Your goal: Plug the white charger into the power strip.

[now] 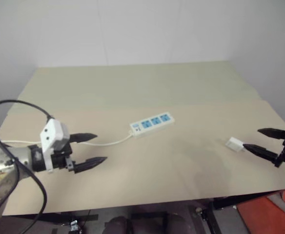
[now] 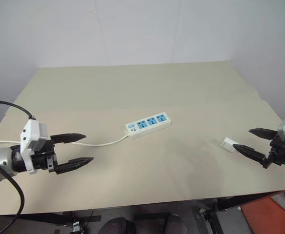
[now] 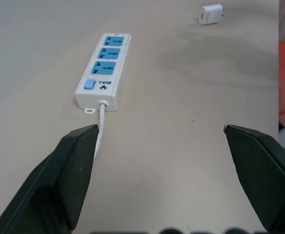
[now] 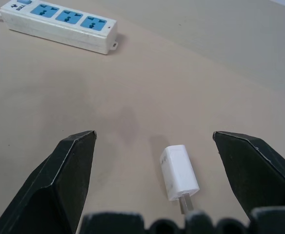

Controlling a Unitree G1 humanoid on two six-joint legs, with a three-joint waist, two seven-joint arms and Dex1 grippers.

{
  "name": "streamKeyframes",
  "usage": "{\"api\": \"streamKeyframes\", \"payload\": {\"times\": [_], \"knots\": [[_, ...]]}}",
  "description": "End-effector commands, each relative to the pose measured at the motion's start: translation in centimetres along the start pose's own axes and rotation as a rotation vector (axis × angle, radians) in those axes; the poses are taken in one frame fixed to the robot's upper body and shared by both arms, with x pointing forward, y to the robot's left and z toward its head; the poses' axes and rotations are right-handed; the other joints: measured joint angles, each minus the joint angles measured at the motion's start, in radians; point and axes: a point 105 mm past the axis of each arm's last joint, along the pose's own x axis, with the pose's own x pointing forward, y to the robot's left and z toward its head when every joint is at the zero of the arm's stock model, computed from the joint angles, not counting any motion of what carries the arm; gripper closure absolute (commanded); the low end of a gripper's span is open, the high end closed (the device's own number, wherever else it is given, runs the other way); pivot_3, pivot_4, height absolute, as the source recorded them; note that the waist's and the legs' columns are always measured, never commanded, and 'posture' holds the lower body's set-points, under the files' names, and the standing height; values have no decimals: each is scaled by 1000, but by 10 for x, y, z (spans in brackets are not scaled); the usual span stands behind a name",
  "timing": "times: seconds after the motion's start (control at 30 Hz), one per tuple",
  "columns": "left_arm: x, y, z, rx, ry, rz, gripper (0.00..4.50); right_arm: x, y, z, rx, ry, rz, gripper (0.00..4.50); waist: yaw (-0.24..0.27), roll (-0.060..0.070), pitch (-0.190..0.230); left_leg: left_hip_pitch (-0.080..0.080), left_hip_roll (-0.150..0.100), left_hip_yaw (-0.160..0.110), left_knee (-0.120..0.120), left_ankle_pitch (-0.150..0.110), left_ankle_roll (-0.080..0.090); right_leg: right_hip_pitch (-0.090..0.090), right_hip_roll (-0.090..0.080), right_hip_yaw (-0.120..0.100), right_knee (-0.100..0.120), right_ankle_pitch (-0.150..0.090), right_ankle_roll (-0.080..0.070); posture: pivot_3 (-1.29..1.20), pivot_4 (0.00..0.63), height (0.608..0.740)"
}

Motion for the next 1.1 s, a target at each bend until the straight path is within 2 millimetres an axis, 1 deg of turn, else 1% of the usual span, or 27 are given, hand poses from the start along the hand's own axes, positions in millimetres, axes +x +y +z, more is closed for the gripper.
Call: {"api": "streamKeyframes", "payload": {"times": [0.03,0.13,0.2,0.33,0.53,0.6,0.73,0.8,0.93,1.0,1.03,1.1], "knots": [[0,0,8,39,-18,-11,19,-7,0,17,-42,-37,-6,0,2,0,0,0,0,0,0,0,0,0,0,0,0,0,0,0,150,740],[3,-1,5,39,-9,-33,19,-5,5,18,-43,-42,15,0,3,0,0,0,0,0,-1,0,0,0,0,0,0,0,0,0,150,740],[4,2,5,43,-9,-37,19,-3,9,24,-48,-55,33,0,4,0,0,0,0,0,-1,0,0,0,0,0,0,0,0,0,150,740],[9,12,7,72,-15,-45,19,2,15,39,-46,-86,62,0,6,0,0,0,0,0,-1,0,-1,0,0,0,0,0,0,0,150,740],[20,27,7,116,-41,-49,19,20,28,53,-61,-113,83,0,11,0,0,0,0,0,-1,0,-1,-1,0,0,0,0,0,0,150,740],[28,35,8,136,-58,-34,19,25,29,58,-66,-128,82,0,12,0,0,0,0,0,-1,0,-1,0,0,0,0,0,-1,0,150,740],[50,59,8,158,-109,27,19,38,37,71,-88,-167,104,0,17,-1,0,0,-2,0,-1,0,0,0,0,-1,0,0,-1,0,150,740],[65,66,8,151,-138,12,19,48,41,76,-102,-192,119,0,16,-1,1,-1,-2,0,-1,0,0,0,0,-1,0,0,-1,0,150,740],[85,75,2,151,-154,-24,19,65,48,85,-111,-222,144,0,15,-3,2,-1,-3,0,-1,0,0,0,1,-2,1,0,0,0,150,740],[105,80,-2,126,-168,-52,19,72,51,90,-123,-246,163,0,14,-3,2,-3,-3,0,-1,0,0,-1,1,-3,1,0,0,0,150,740],[110,82,-3,122,-170,-61,19,74,53,92,-127,-253,169,0,15,-4,2,-3,-3,1,-1,0,0,-1,1,-3,1,1,0,0,150,740],[127,88,-9,106,-160,-59,19,76,54,96,-122,-275,174,0,17,-4,2,-5,-4,1,0,0,0,0,1,-6,0,1,1,0,150,740]]}}
